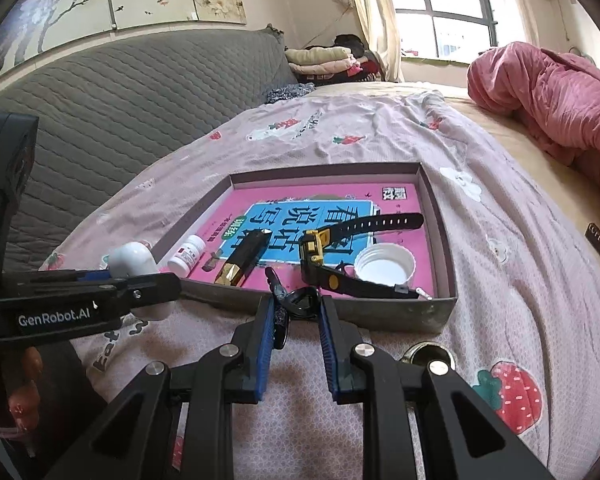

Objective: Organize rigid objects
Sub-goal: 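Close the left gripper on the earbud case while the right gripper closes on the keychain clip, then carry the earbud case into the tray with the left gripper while the right carries the clip in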

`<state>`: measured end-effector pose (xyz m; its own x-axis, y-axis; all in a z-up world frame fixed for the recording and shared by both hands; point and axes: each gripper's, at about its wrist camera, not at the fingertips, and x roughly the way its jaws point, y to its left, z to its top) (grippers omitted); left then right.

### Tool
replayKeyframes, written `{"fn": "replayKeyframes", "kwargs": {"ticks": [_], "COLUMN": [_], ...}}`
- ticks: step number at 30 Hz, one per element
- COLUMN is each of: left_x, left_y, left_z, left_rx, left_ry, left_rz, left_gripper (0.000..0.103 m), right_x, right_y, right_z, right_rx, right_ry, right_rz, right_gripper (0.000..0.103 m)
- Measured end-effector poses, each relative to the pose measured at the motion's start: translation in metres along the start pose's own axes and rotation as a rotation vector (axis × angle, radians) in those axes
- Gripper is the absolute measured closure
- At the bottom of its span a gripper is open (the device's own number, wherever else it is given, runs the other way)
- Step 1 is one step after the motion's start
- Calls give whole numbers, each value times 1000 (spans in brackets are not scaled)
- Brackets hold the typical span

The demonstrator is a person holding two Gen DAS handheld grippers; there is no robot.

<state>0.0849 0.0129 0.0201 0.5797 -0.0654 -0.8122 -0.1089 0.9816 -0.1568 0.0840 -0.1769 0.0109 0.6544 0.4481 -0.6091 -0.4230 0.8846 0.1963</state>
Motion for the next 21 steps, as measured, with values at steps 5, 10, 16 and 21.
{"fn": "replayKeyframes", "kwargs": {"ticks": [5, 10, 16, 21], "left_x": [-4, -7, -10, -8], "left_y": [-3, -6, -8, -8], "left_z": [0, 1, 10, 18], "left_rx": [10, 19, 27, 24], "left_ry": [1, -8, -30, -45], "left_rz": [4, 12, 8, 10], "left_gripper": [57, 57, 57, 57], "right_x": [-8, -16, -22, -23], "right_y": [-2, -6, -5, -5], "right_z": [4, 10, 13, 16], "right_rx": [2, 8, 7, 0], "right_ry": [-34, -67, -90, -106], "right_rz": [2, 5, 5, -4], "right_gripper": [81, 81, 81, 81]}}
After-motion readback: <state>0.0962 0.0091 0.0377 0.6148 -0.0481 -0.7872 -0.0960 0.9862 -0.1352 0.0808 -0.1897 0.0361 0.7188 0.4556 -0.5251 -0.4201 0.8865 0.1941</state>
